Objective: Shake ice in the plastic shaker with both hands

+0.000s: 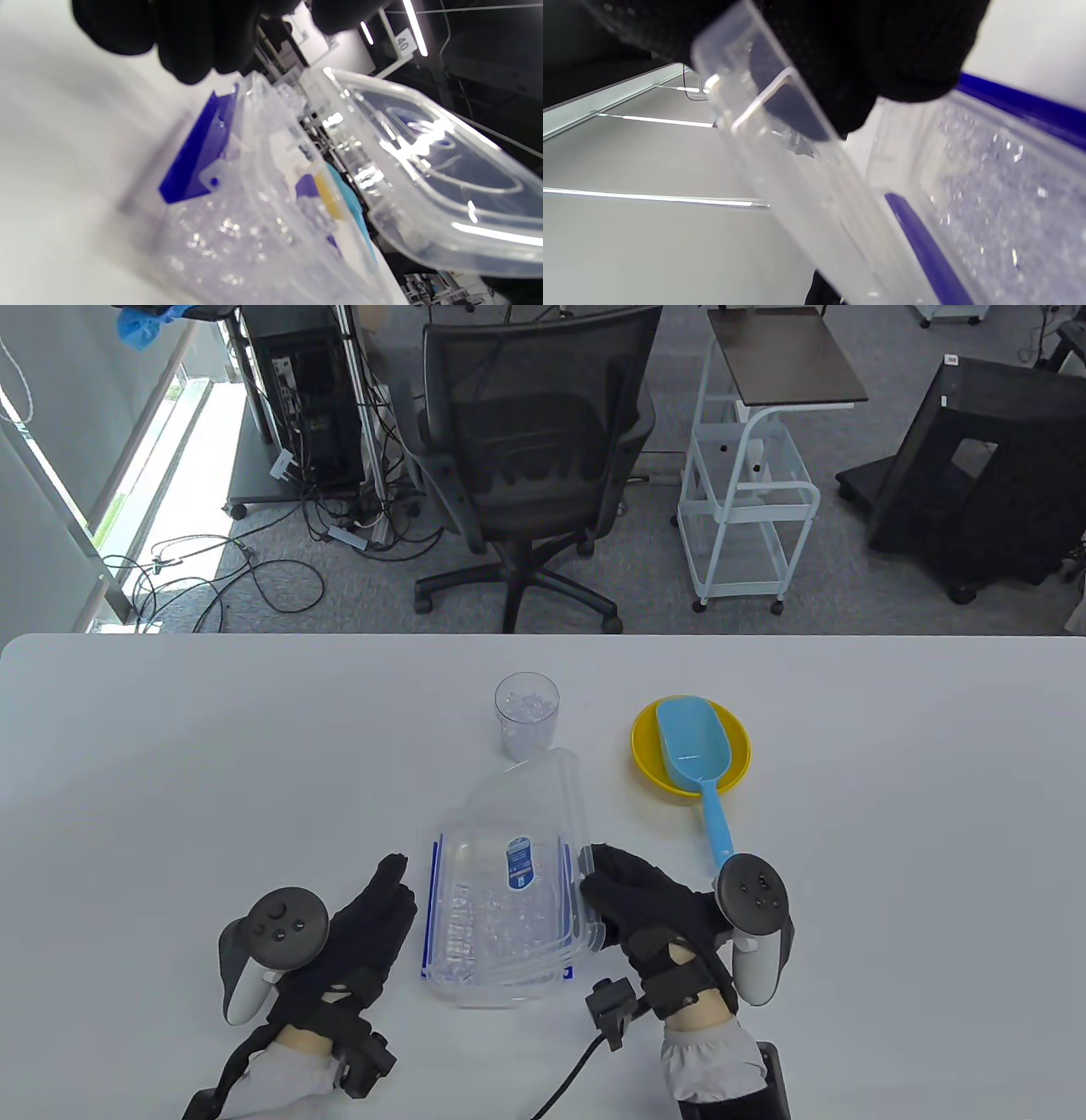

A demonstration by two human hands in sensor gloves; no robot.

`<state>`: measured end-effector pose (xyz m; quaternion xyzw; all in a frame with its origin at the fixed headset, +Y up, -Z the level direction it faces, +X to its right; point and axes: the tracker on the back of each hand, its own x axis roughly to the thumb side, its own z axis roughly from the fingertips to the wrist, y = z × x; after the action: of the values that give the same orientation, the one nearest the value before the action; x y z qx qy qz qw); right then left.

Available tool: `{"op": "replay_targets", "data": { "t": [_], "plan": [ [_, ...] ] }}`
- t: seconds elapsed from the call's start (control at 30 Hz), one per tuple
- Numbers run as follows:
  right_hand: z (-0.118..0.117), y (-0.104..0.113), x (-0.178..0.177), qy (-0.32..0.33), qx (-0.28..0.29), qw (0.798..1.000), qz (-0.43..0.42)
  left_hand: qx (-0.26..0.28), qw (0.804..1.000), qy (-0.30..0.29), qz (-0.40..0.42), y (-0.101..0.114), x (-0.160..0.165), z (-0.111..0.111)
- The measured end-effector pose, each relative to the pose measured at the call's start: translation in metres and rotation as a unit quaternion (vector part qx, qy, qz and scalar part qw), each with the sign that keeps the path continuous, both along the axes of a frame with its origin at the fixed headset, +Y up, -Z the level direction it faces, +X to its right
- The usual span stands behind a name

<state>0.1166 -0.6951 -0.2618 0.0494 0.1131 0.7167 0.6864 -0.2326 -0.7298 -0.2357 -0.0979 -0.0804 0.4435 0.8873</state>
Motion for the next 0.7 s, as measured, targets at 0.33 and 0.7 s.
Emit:
{"op": "replay_targets", "data": {
  "t": [0.33, 0.7],
  "plan": [
    [-0.003, -0.052, -0.011, 0.027, -0.069, 0.996, -0.044, -0.019, 1.000, 0.000, -0.007, -0.003, 0.004, 0.000],
    [0.003, -0.043, -0.004, -0.009, -0.065, 0.994, 0.085, -0.049, 0.996, -0.060, -0.054, -0.008, 0.025, 0.002]
  ]
}}
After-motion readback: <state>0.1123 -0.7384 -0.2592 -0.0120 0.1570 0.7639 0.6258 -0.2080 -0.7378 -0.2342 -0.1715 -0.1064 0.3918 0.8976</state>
